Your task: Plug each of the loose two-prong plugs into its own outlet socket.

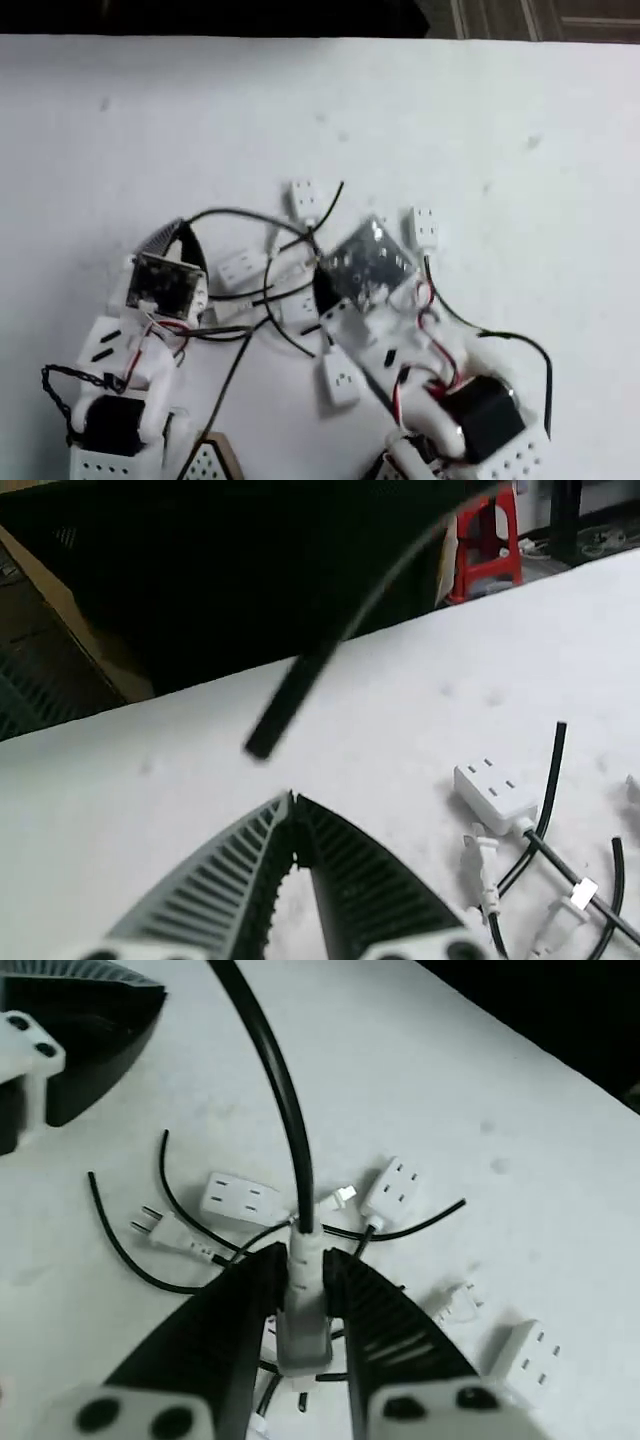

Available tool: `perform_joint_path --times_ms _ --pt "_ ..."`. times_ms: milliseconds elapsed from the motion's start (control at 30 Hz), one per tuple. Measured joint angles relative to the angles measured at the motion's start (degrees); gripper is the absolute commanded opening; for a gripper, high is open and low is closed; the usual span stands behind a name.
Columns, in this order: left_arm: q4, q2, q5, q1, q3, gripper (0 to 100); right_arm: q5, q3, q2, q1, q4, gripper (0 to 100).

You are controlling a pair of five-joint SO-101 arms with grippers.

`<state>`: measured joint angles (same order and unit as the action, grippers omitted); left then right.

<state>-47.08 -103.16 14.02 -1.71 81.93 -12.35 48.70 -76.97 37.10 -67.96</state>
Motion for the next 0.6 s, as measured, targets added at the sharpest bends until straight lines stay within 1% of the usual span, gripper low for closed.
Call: perform_joint_path --times_ms 133,233,400,600 --pt "2.73 0.0 -6.42 0.26 0.0 2 3.69 0.97 -1.58 5.27 0.26 1.7" --pt "4.84 0.0 -8.35 -0.18 0.0 2 6.15 1.05 -1.23 8.88 0.26 1.7" --pt "5.89 0.0 -8.44 -6.95 0.0 2 7.91 2.55 0.44 13.71 1.49 1.7" --pt "6.07 0.0 -8.44 -14.42 -0.97 2 8.09 7.47 3.34 13.8 6.68 1.7"
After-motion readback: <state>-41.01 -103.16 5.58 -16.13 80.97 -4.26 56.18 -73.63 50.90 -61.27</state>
